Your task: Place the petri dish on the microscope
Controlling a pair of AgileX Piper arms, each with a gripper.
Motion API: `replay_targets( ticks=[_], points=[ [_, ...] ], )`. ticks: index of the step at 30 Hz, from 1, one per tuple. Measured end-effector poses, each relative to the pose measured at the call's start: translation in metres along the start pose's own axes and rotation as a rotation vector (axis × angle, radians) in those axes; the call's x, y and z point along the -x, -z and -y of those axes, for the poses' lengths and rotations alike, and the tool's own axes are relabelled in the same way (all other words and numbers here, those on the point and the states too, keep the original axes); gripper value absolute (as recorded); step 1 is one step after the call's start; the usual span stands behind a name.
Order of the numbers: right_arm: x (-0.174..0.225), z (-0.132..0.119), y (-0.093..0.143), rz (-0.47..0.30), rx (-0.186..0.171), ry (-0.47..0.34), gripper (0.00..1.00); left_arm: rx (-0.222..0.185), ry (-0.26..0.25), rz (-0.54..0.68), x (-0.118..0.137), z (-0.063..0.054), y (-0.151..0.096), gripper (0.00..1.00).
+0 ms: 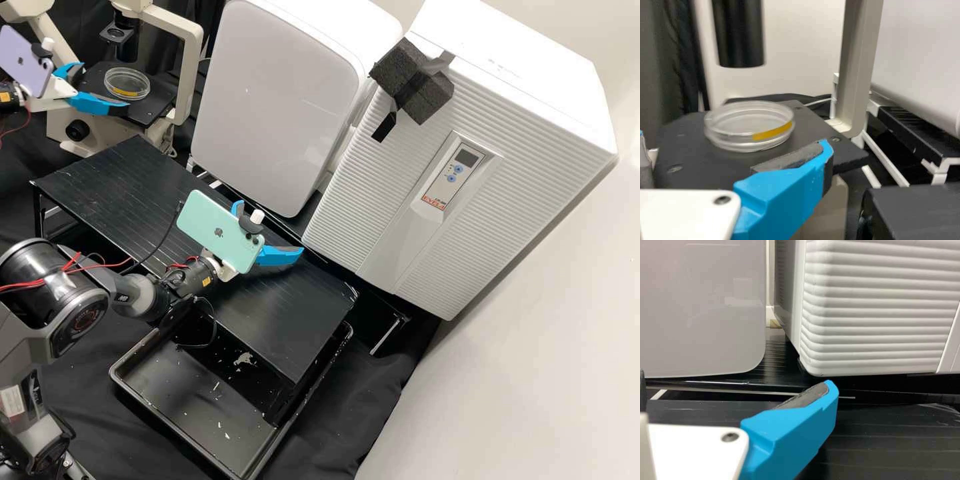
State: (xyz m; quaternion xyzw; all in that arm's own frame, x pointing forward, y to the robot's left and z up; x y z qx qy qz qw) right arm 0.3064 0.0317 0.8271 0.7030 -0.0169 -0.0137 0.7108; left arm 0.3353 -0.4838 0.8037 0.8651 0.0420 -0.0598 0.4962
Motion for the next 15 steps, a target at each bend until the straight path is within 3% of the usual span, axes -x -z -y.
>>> replay_targets(
  ticks=[4,6,11,15],
  points=[
    [0.0,0.0,0.0,0.0,0.0,0.0,1.0,-0.022,-0.069,0.01,0.027,0.0,-0.007,1.0],
    [0.0,0.0,0.0,0.0,0.0,0.0,1.0,-0.033,-0.136,0.036,0.042,0.0,-0.013,1.0],
    [0.0,0.0,0.0,0.0,0.0,0.0,1.0,-0.047,-0.246,0.08,0.069,0.012,-0.022,1.0],
    [0.0,0.0,0.0,0.0,0.0,0.0,1.0,-0.065,-0.247,0.066,0.082,0.019,-0.026,1.0]
  ],
)
